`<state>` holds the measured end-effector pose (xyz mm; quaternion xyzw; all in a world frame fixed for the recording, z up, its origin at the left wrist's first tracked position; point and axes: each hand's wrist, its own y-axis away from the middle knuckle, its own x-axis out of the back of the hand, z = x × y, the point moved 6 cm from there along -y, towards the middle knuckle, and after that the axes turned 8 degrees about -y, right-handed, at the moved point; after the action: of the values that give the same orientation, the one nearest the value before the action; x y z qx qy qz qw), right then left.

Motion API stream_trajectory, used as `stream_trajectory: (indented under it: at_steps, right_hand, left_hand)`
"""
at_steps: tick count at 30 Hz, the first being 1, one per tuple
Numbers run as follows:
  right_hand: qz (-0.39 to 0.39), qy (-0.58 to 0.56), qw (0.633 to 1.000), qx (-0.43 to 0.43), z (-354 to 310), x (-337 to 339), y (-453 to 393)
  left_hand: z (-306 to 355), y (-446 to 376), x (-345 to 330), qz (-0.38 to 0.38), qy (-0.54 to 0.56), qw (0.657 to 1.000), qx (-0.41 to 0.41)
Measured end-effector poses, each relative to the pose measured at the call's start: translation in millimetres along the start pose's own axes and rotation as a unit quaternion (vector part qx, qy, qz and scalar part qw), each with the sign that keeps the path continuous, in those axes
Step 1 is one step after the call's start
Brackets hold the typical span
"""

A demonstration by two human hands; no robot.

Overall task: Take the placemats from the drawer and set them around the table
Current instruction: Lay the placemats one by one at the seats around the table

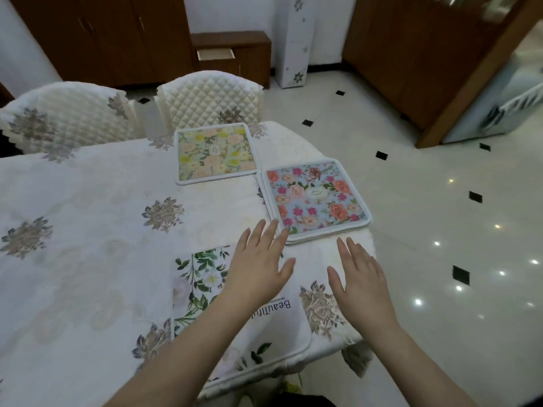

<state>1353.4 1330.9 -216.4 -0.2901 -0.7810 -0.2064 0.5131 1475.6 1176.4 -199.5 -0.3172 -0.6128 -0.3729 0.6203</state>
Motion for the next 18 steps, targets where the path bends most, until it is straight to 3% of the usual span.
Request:
stream_trajectory:
  at_steps: [10,18]
  right_hand:
    - [0.109,-0.002,0.987,-0.121,25,38,68]
    - [0.135,0.051,0.963,-0.229,65,56,140]
  left_hand:
    - [59,-4,-3,-0.023,0.044,0.988,-0.148]
    - [144,4,5,-0.025,0.046,0.963,-0.266]
